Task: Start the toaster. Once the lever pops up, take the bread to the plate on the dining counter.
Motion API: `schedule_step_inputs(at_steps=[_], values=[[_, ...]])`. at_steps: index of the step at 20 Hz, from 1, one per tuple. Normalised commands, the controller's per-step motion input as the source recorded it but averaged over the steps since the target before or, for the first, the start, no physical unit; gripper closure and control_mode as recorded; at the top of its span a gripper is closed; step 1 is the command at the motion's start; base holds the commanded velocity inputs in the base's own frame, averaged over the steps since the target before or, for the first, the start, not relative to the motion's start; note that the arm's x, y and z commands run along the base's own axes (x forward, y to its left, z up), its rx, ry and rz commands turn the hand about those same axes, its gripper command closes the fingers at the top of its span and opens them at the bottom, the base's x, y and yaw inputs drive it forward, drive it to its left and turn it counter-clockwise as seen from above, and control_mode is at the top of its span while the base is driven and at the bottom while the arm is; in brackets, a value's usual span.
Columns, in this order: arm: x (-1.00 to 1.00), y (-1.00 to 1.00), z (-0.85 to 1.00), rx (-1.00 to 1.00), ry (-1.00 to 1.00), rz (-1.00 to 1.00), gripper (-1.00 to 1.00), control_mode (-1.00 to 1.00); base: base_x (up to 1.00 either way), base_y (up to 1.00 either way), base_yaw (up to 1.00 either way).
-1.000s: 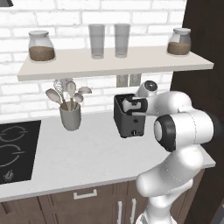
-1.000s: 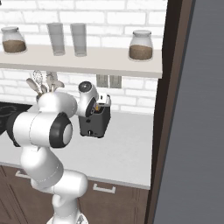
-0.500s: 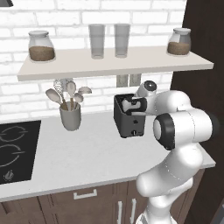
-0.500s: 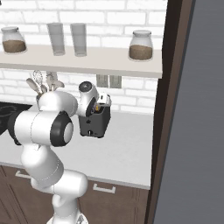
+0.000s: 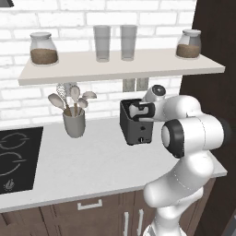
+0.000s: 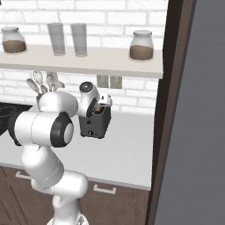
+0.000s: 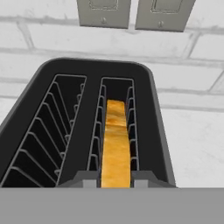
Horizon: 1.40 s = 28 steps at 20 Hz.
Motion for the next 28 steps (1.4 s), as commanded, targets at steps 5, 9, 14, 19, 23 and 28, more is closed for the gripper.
schedule_step_inputs(at_steps=[5,9,14,19,23,28], values=[[0.0,-0.11,0.0,0.04,-0.02,0.0,1.0,-1.0,0.0,0.0,0.0],[0.0,-0.16,0.0,0.07,-0.04,0.0,1.0,-1.0,0.0,0.0,0.0],[0.0,-0.09,0.21,0.09,-0.06,0.0,1.0,-1.0,0.0,0.0,0.0],[0.0,-0.13,0.5,0.07,-0.11,0.0,1.0,-1.0,0.0,0.0,0.0],[0.0,-0.12,0.48,0.0,-0.09,0.0,1.0,-1.0,0.0,0.0,0.0],[-0.02,-0.08,0.53,-0.01,-0.05,0.0,1.0,-1.0,0.0,0.0,0.0]])
